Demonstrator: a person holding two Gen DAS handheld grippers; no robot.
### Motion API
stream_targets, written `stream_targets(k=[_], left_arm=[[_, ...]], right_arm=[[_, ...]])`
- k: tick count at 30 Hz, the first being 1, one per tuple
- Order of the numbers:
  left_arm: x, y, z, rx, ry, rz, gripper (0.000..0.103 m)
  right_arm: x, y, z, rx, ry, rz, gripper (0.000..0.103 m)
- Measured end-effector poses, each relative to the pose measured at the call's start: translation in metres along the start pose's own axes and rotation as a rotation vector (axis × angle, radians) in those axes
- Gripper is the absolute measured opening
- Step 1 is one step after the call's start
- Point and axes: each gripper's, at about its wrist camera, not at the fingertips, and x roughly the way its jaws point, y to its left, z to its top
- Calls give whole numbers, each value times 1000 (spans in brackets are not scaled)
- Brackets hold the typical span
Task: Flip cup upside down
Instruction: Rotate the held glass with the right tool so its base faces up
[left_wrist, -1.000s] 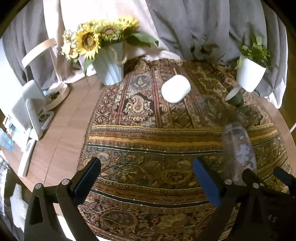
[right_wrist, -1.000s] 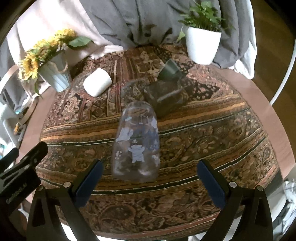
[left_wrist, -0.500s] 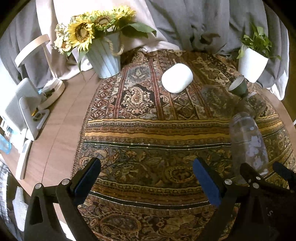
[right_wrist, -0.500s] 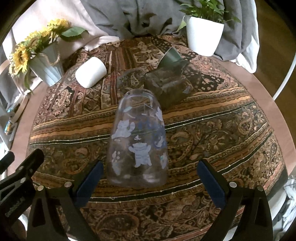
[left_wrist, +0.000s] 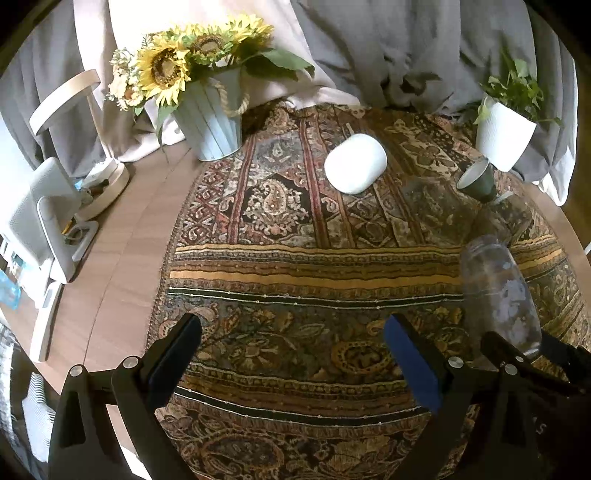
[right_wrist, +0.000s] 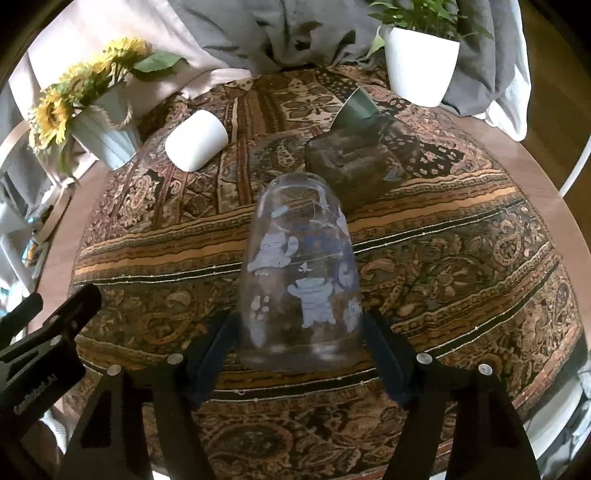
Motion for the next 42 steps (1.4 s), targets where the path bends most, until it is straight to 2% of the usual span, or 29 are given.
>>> stream_targets(k=[12, 16, 26, 42], left_arm=[[-10, 8, 13, -50, -32, -50, 101], [-14, 12, 19, -64, -51, -47, 101], [-17, 17, 33, -72, -70, -48, 101], [-17, 18, 57, -83, -110, -14, 101]], right_arm=[[-34, 2, 18, -32, 20, -1, 71], [-41, 2, 28, -27, 60, -4, 71], [-33, 7, 47, -35, 119, -3, 71], [-20, 23, 95, -94, 70, -6, 71]])
